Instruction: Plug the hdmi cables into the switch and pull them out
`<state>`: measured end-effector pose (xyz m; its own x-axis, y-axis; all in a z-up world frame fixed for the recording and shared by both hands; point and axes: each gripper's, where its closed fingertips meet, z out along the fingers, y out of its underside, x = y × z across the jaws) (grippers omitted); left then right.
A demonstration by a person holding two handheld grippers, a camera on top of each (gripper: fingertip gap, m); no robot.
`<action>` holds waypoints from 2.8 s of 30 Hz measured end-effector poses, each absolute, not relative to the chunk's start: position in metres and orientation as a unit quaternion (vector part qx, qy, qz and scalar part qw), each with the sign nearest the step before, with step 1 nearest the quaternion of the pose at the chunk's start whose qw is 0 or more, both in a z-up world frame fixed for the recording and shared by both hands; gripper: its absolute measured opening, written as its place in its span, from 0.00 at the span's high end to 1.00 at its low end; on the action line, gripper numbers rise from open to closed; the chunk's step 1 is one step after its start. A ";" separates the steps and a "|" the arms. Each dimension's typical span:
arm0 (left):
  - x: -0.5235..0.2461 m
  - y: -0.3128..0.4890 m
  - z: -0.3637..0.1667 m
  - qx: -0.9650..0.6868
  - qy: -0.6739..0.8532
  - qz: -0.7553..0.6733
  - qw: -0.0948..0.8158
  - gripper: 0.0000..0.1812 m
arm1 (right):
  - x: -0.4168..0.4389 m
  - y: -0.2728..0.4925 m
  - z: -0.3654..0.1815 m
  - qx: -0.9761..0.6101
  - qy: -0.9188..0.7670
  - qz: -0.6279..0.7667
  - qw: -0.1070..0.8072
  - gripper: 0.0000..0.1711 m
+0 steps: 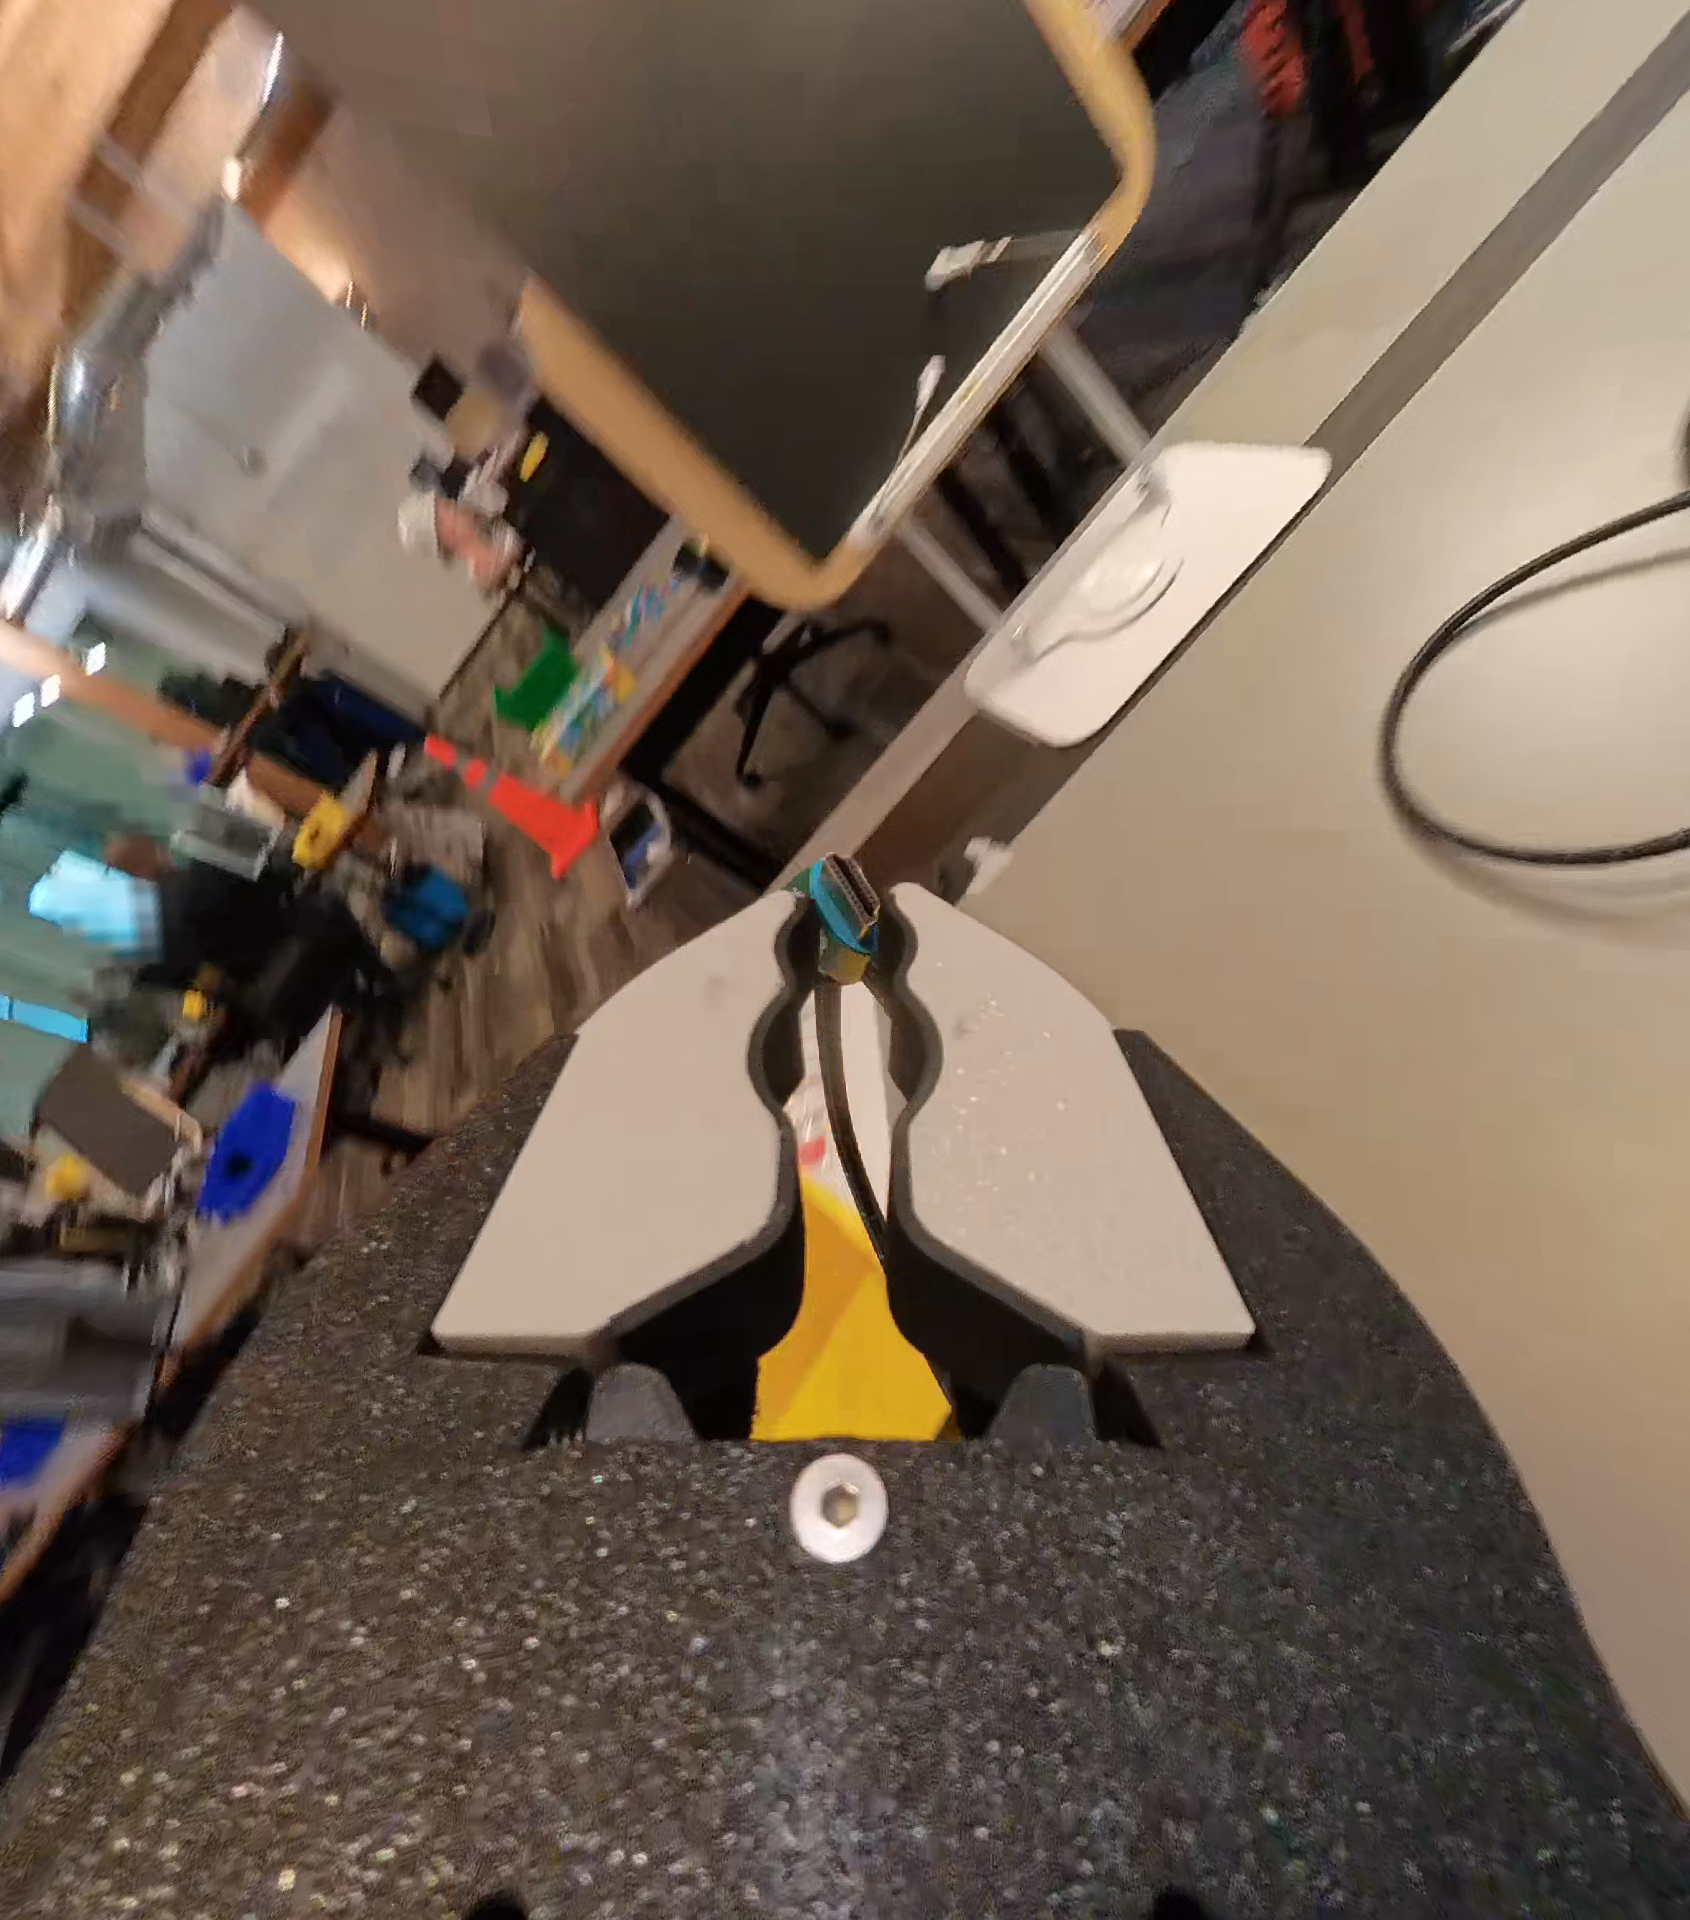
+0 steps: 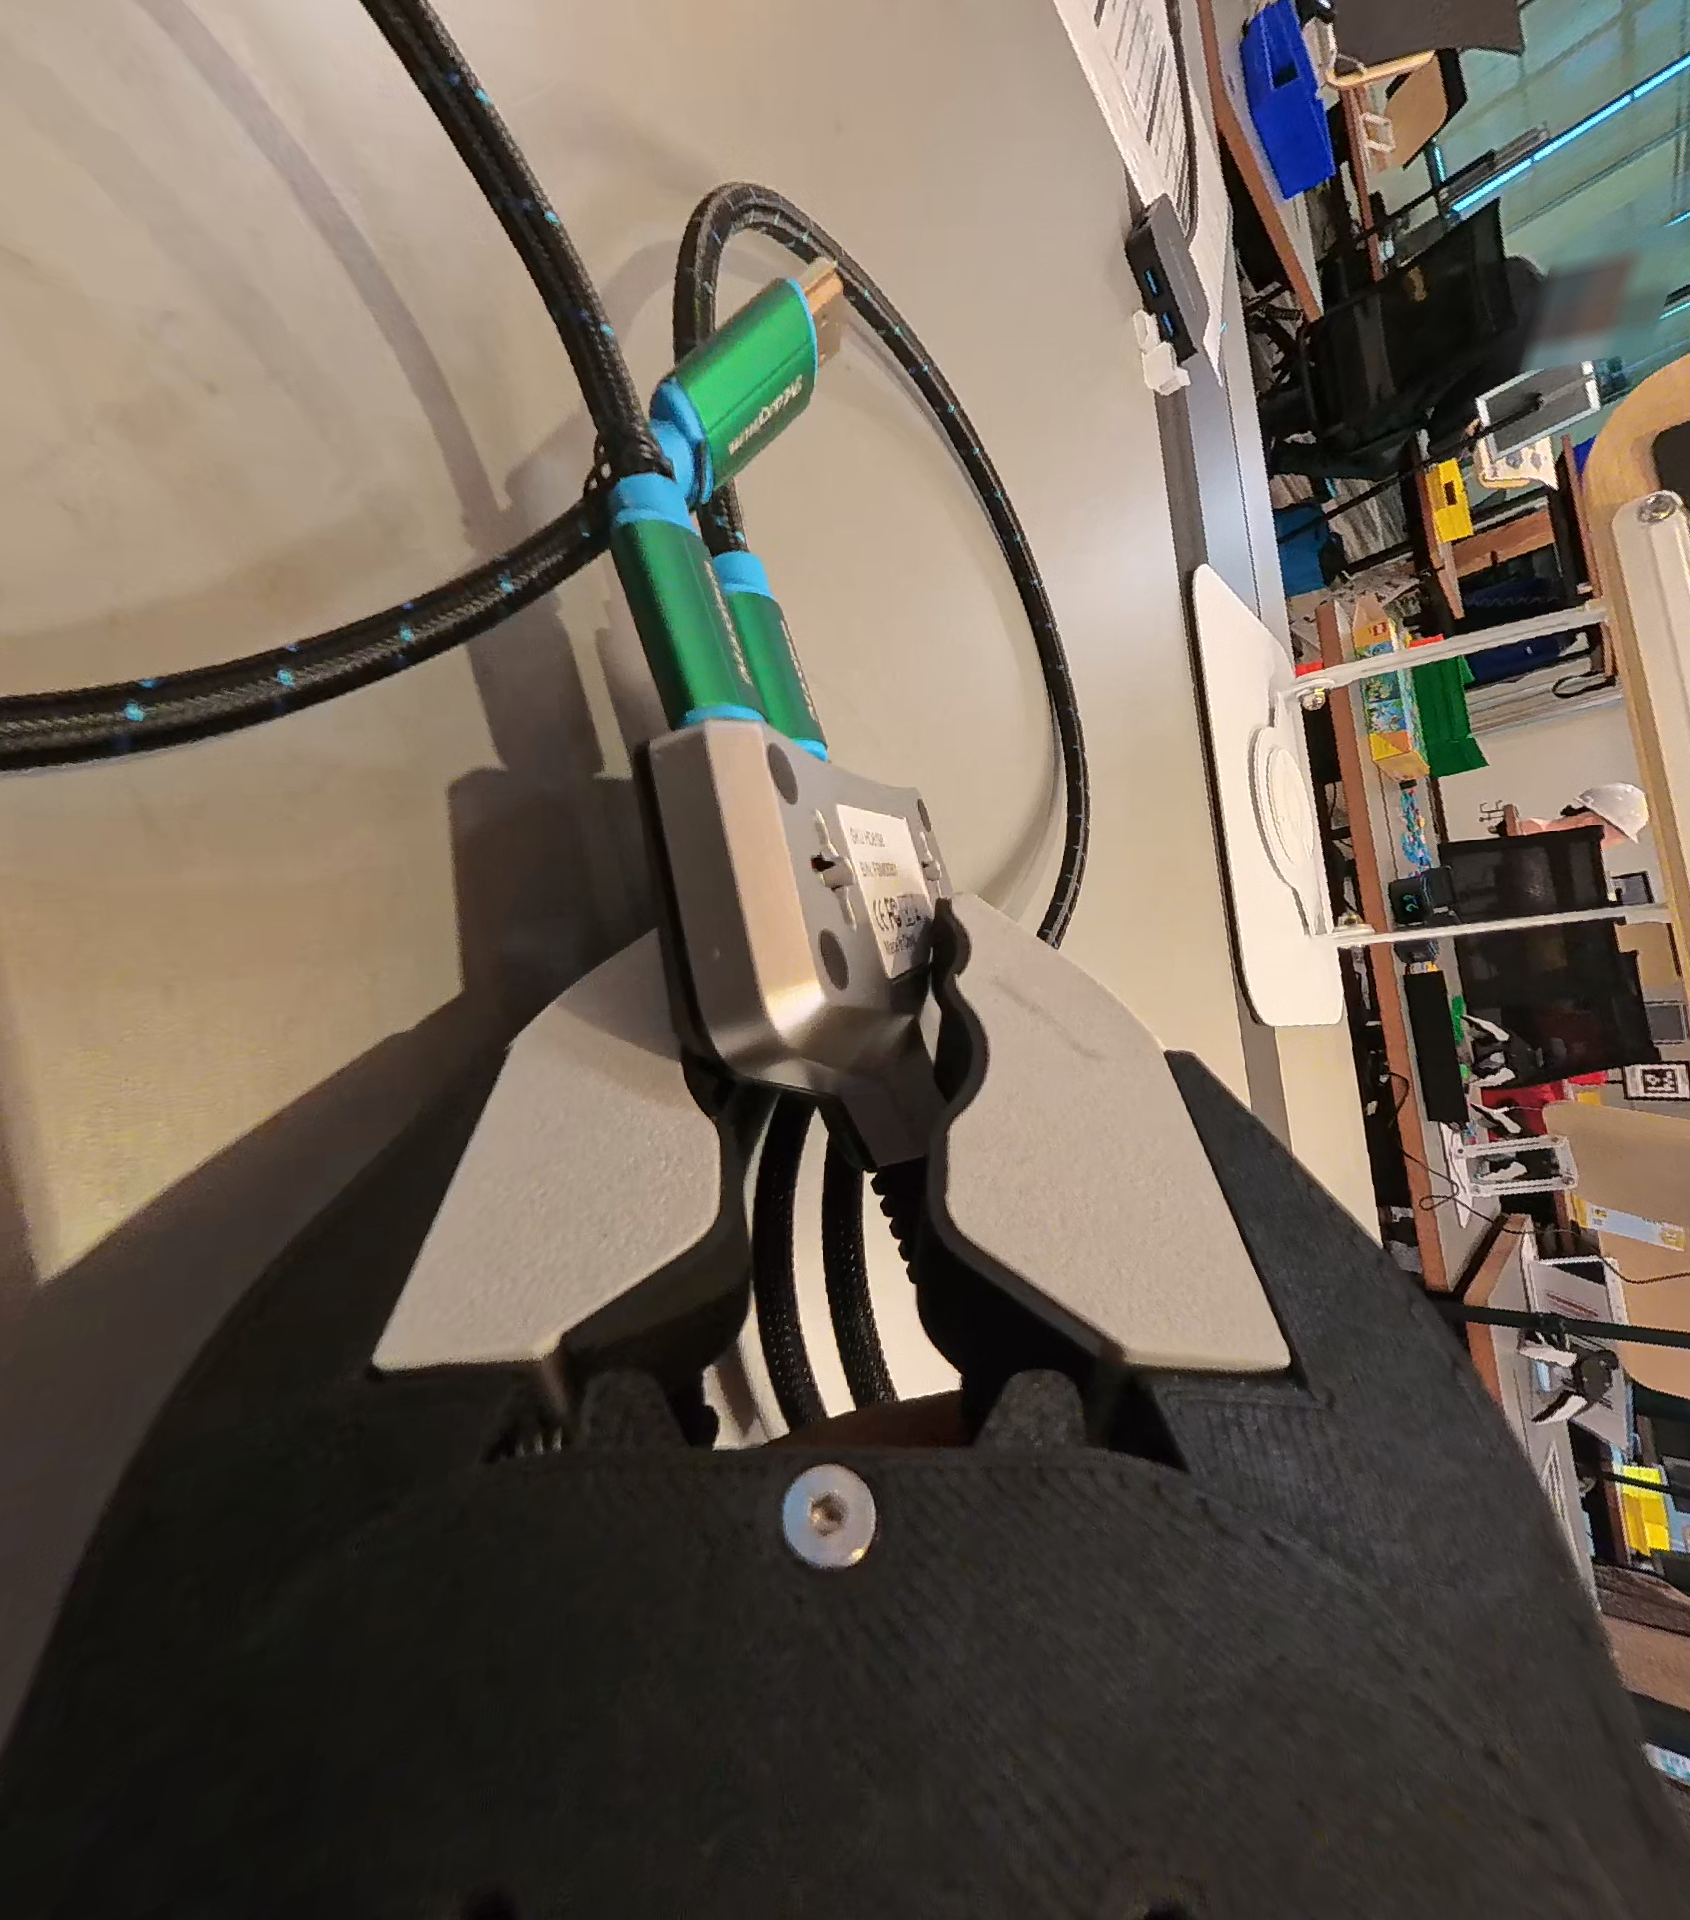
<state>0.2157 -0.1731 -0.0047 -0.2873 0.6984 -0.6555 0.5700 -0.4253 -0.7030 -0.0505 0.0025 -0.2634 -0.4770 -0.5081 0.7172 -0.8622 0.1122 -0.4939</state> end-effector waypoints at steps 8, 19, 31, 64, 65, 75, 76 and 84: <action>0.080 -0.125 -0.058 -0.631 -0.451 0.585 0.235 0.94 | -0.059 0.009 -0.264 0.478 -0.727 0.451 0.197 0.76; 0.018 -0.112 -0.123 -0.558 -0.438 0.567 0.419 0.94 | -0.068 0.029 -0.266 0.476 -0.755 0.428 0.142 0.71; 0.023 -0.097 -0.119 -0.524 -0.415 0.580 0.465 0.94 | -0.064 0.057 -0.264 0.478 -0.789 0.373 0.097 0.63; 0.039 -0.047 -0.101 -0.443 -0.300 0.471 0.701 0.94 | 0.016 -0.042 -0.129 0.165 -0.651 0.566 -0.478 0.71; 0.038 -0.046 -0.102 -0.443 -0.299 0.470 0.703 0.95 | 0.015 -0.043 -0.131 0.161 -0.653 0.563 -0.480 0.71; 0.036 -0.037 -0.100 -0.435 -0.292 0.462 0.715 0.95 | 0.018 -0.039 -0.134 0.153 -0.654 0.558 -0.488 0.80; 0.035 -0.037 -0.100 -0.436 -0.296 0.463 0.712 0.95 | 0.017 -0.038 -0.132 0.157 -0.651 0.565 -0.482 0.82; 0.023 -0.045 -0.112 -0.449 -0.352 0.427 0.701 0.80 | 0.014 -0.033 -0.124 0.181 -0.648 0.604 -0.426 0.89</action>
<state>0.0230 -0.0450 -0.1121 0.3869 0.9155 0.1098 -0.2838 0.2316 -0.9305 0.0141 -0.0329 -0.1238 -0.5711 -0.7498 -0.3343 0.2810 0.2040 -0.9378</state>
